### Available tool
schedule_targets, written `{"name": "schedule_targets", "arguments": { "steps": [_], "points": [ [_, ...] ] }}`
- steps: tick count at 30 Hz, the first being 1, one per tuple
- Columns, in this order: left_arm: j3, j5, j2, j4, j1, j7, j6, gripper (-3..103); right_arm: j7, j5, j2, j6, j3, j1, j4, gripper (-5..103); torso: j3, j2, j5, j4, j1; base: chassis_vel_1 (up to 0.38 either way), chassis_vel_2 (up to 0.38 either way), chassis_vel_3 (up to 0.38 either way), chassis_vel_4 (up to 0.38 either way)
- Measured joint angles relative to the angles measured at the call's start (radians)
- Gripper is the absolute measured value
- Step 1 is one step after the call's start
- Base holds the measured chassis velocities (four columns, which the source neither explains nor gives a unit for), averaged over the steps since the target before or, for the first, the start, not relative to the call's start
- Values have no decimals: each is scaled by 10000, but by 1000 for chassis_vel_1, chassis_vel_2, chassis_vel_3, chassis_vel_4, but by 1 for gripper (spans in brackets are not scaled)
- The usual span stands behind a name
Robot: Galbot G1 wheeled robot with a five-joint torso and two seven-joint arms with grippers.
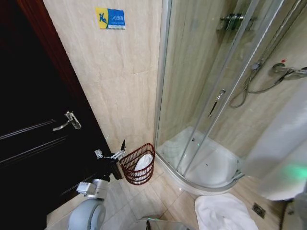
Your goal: Discard the used towel into the hamper.
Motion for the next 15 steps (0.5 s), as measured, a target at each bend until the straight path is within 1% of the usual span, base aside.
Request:
{"name": "schedule_targets", "arguments": {
  "steps": [4, 7, 8, 9, 11, 15],
  "points": [
    [-1, 0, 0, 0, 0, 0, 0, 100, -30, -226, 117, 143, 3, -110, -17, 4, 0, 0, -3, 0, 0, 0, 0, 0, 0],
    [0, 0, 0, 0, 0, 0, 0, 100, -92, -846, 250, 401, -104, -113, -108, 4, 0, 0, -8, 1, 0, 0, 0, 0, 0],
    [0, 0, 0, 0, 0, 0, 0, 100, -92, -846, 250, 401, -104, -113, -108, 4, 0, 0, -8, 1, 0, 0, 0, 0, 0],
    [0, 0, 0, 0, 0, 0, 0, 100, -126, -1023, 311, 508, -137, -104, -219, 4, 0, 0, -9, 1, 0, 0, 0, 0, 0],
    [0, 0, 0, 0, 0, 0, 0, 100, -285, -1512, 590, 979, -266, -100, -778, 4, 0, 0, -1, 2, 1, 0, 0, 0, 0],
    [0, 0, 0, 0, 0, 0, 0, 100, -471, -1721, 867, 1345, -361, -176, -1256, 4, 1, 0, -2, 1, 1, 0, 0, 0, 0]
  ]
}}
